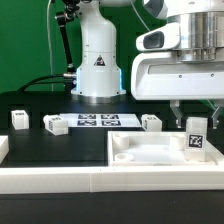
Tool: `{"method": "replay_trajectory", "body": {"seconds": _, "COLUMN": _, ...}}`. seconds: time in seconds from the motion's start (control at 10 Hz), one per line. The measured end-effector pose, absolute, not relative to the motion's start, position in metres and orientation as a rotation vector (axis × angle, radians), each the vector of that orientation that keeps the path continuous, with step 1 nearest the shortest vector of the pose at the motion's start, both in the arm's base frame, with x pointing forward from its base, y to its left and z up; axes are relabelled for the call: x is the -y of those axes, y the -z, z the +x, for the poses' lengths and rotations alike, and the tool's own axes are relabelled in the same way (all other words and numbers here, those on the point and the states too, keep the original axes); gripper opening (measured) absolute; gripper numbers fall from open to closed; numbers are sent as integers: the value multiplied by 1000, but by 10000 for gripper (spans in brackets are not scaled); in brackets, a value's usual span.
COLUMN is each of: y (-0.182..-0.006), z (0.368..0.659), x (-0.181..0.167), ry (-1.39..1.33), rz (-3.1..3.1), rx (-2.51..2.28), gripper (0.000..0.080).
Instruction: Assemble square table
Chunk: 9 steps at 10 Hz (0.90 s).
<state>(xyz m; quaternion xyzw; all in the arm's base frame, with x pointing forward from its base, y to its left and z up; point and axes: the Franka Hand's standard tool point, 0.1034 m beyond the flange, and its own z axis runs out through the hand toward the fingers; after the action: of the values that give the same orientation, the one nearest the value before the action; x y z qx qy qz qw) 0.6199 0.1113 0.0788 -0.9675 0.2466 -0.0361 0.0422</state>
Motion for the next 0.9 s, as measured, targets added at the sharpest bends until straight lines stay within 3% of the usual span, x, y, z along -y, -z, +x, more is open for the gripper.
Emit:
{"method": "replay_trajectory", "body": {"seconds": 0.4, "y": -79, "z": 621, "x": -100, "ry": 114, "rz": -2914, "rx": -986, "gripper": 295}}
{"method": "replay_trajectory", "body": {"seconds": 0.5, "y": -79, "z": 621, "x": -102, "ry": 113, "rz": -2912, "rx": -983, "gripper": 388}}
{"method": "replay_trajectory", "body": {"seconds": 0.6, "y": -79, "z": 621, "x": -102, "ry": 113, "rz": -2914, "rx": -978, "gripper": 564}}
{"method": "replay_trajectory", "body": {"seconds": 0.7, "y": -79, "z": 621, "x": -102, "ry": 113, "rz": -2914, "rx": -977, "gripper": 623}}
{"method": "replay_trajectory", "body": {"seconds": 0.9, "y": -87, "z": 622, "x": -110, "ry": 135, "rz": -2956, "rx": -841, "gripper": 645}}
